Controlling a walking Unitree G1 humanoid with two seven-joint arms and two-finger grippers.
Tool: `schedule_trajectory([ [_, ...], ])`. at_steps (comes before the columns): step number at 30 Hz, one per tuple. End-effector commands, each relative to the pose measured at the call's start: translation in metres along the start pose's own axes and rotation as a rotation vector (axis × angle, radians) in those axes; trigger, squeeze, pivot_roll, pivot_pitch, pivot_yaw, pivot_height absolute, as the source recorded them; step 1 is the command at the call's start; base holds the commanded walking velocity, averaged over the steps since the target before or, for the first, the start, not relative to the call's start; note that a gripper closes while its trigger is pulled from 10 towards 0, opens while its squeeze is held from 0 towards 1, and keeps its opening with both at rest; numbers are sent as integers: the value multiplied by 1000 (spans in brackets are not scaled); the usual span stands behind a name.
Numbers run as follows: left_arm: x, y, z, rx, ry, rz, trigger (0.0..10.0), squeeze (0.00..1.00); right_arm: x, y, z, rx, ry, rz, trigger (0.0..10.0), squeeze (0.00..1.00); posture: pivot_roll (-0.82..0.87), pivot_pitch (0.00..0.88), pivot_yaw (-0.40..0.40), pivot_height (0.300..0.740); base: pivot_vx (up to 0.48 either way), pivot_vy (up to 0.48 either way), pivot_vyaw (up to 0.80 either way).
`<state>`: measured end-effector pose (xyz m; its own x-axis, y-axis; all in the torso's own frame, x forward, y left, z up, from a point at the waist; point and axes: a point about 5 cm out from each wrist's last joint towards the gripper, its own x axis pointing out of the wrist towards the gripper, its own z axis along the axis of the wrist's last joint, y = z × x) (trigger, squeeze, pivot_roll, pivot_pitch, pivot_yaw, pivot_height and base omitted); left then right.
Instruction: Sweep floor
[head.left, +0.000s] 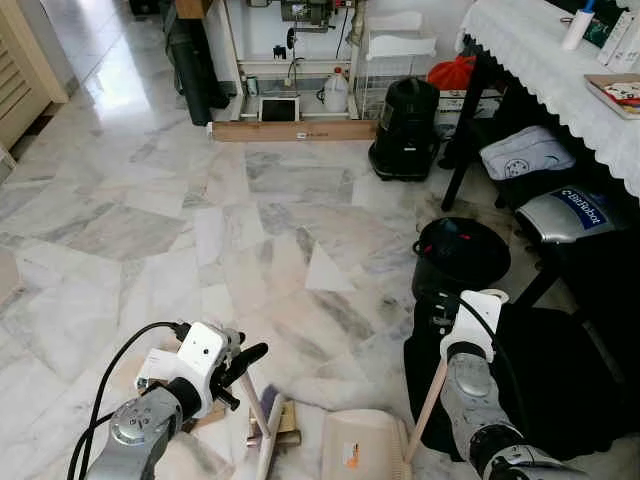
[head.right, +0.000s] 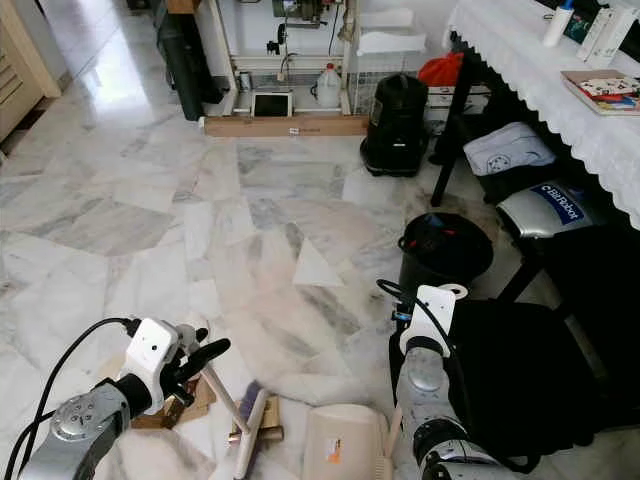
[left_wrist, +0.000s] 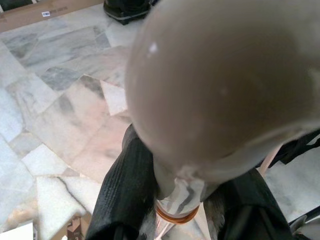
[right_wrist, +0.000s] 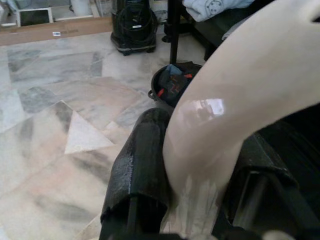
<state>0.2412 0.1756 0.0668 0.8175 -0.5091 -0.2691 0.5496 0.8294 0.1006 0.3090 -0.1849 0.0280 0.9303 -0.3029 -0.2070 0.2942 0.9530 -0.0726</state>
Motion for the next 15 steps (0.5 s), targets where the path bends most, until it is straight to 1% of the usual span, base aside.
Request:
schedule_trajectory([
  [1,-2,-7,-12,-42,57,-38,10000,0,0,8,2,-9,-4,37,10000,0,67,114,0,740,0,0,0],
  [3,-2,-7,-12,-40,56,-36,10000,0,3,9,8,-33,-32,42,10000,0,63,117,-1,740,0,0,0],
  [6,-2,-6,-11,-39,52,-31,10000,0,7,10,20,-14,-85,48,10000,0,57,116,-2,740,0,0,0],
  [8,-2,-5,-11,-37,50,-29,10000,0,7,11,24,-26,-114,59,10000,0,57,116,-2,740,0,0,0],
  [10,-1,-5,-10,-32,42,-19,10000,0,7,13,30,-12,-162,76,10000,0,61,115,-4,740,0,0,0],
  [11,0,-4,-9,-29,33,-10,10000,0,6,14,32,9,-185,84,10000,0,61,115,-4,740,0,0,0],
  [15,3,-4,-5,-21,16,-1,10000,0,1,17,28,44,-202,99,10000,0,63,115,-1,740,0,0,0],
])
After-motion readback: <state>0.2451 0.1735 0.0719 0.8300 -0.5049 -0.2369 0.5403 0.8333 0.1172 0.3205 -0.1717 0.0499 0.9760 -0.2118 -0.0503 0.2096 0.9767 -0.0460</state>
